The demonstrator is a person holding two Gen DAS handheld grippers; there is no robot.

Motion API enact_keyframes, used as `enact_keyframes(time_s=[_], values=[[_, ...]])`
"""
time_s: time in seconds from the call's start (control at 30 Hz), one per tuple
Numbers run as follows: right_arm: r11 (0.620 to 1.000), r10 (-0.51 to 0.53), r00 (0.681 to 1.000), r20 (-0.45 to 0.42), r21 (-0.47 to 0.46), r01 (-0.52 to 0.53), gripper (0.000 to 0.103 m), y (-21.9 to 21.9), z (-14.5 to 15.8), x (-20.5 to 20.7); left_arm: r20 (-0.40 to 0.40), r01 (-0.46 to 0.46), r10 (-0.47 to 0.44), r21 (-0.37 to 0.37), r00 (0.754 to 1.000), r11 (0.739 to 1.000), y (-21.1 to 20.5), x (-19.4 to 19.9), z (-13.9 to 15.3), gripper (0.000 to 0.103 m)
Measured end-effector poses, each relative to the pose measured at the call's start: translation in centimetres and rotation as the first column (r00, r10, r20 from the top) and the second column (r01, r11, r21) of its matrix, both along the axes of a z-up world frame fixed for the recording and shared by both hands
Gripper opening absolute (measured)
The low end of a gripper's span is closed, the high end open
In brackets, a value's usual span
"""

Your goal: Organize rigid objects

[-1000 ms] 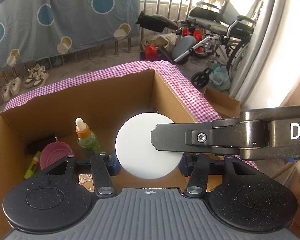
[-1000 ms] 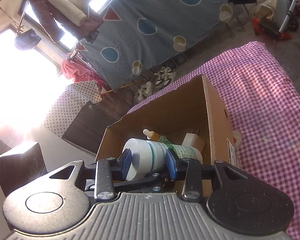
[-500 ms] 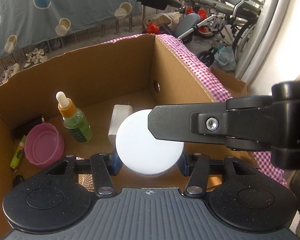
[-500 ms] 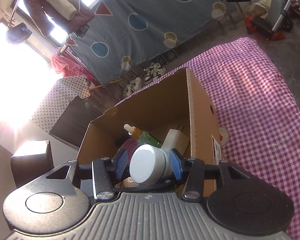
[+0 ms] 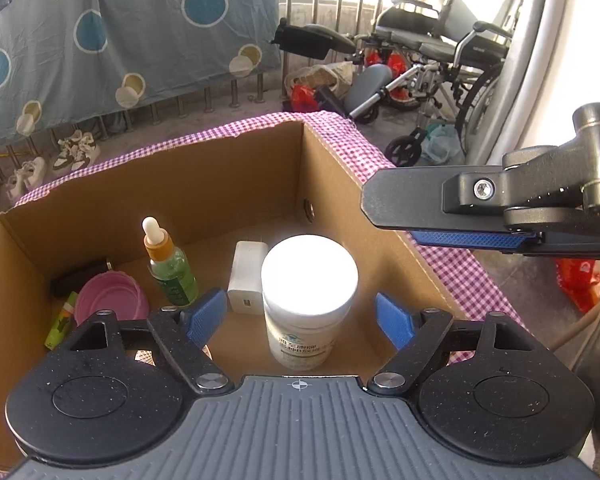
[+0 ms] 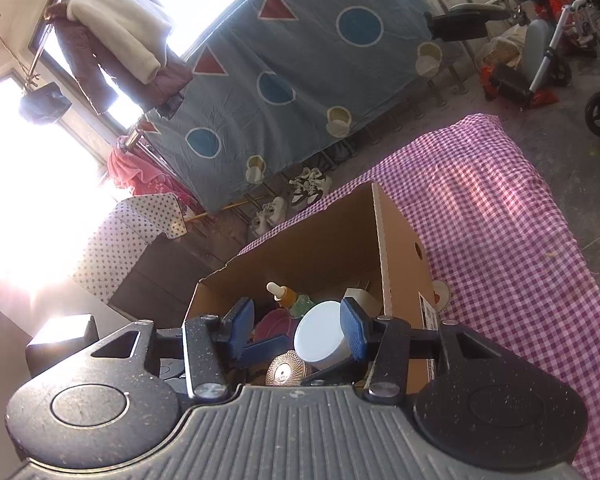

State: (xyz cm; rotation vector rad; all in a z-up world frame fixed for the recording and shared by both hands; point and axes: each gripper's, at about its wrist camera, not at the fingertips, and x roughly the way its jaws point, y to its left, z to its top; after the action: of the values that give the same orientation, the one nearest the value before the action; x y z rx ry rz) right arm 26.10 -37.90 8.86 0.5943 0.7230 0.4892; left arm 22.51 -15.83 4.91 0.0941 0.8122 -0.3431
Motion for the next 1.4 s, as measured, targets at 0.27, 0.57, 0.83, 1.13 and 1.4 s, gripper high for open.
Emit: enact_keyframes(time_s=[0.27,0.57,0.83,1.13,1.4], values=[[0.996,-0.081,0.986,0.144,-0.034,0.086,0.075,-0.1,3.4,-6.7,0.127,-0.099,0.106,-0.058,0.986,0.993,5.0,-5.6,4.6,0.103],[0.949,-0.091,0.968,0.235,-0.275,0.156,0.103,4.8,3.8,-10.9,0.143,-0.252,0.257,-0.055,0.956,0.966,9.9,-8.1,5.0,0.103],[0.874,-0.082,0.981,0.177,-0.461,0.156,0.103,9.8,2.0,-10.4,0.096,-0.348,0.343,0.042,0.935,0.937,12.1,-7.7,3.0,0.103],[0.811,-0.017,0.982,0.189,-0.572,0.124,0.103,13.9,1.7,-10.0,0.054,-0.393,0.391,0.018,0.919,0.919,12.9,-8.2,2.4,0.103],[0.809,-0.032,0.988,0.153,-0.577,0.116,0.103,14.2,0.8,-8.6,0.055,-0.395,0.393,0.035,0.918,0.918,12.9,-8.1,2.1,0.103]])
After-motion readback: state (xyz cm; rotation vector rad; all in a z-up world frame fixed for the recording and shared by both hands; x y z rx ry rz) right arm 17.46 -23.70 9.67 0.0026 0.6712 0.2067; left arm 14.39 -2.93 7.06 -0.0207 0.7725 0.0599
